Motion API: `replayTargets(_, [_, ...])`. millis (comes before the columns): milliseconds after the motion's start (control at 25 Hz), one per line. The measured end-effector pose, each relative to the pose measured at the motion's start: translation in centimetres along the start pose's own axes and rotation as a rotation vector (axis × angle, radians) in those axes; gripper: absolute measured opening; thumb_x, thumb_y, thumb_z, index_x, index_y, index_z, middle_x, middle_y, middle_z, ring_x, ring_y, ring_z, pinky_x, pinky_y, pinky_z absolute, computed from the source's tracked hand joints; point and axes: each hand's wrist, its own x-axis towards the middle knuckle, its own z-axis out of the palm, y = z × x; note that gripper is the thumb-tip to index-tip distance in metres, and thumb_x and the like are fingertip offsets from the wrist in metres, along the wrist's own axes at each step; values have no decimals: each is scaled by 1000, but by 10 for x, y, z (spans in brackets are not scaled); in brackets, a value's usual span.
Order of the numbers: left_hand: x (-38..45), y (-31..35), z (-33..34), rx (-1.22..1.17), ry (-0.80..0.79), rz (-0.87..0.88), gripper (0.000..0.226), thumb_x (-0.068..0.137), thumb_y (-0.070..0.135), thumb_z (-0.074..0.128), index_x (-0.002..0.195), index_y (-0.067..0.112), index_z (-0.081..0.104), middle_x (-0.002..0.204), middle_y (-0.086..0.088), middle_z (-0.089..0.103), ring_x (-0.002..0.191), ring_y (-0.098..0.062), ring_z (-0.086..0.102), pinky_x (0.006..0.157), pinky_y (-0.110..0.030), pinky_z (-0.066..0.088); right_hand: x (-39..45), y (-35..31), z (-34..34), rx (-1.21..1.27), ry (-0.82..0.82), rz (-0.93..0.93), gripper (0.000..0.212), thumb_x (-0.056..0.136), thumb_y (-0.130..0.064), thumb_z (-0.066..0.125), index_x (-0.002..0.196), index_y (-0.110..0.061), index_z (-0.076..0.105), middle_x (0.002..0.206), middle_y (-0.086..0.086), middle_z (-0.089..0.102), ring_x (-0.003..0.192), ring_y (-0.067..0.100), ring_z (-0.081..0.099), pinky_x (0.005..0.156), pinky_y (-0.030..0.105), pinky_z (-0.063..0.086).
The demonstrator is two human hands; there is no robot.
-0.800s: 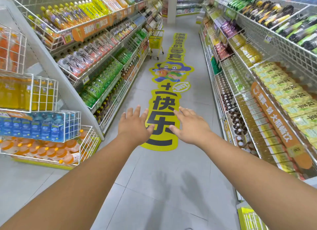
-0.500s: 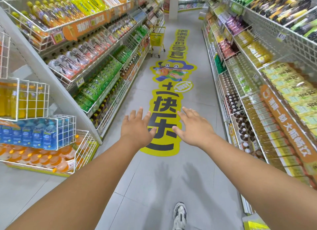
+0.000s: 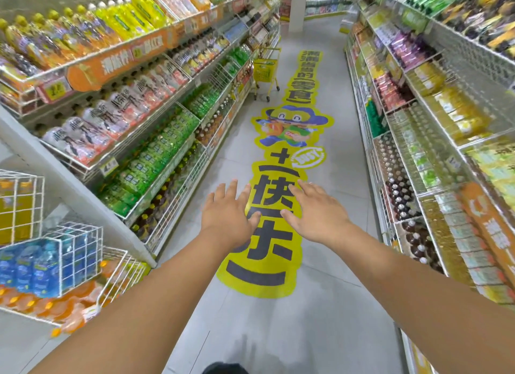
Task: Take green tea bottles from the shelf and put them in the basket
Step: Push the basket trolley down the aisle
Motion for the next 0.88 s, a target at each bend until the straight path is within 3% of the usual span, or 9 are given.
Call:
replayTargets(600, [412,-128,-7,-21,58,99,79,97,67,29,162,28,7,170,-8,1,155,-33,5,124,-50,14,407,2,-24,-1,116,44,72,99,-59,44,160,-24,27,169,0,18,155,22,17,121,39,26])
replayTargets(880, [598,-145,6,0,73,113,80,97,67,30,162,27,8,170,-9,4,154,-33,9,123,-49,17,589,53,-24,-3,127,42,74,98,-60,45,159,-22,29,168,4,22,154,23,21,119,41,29])
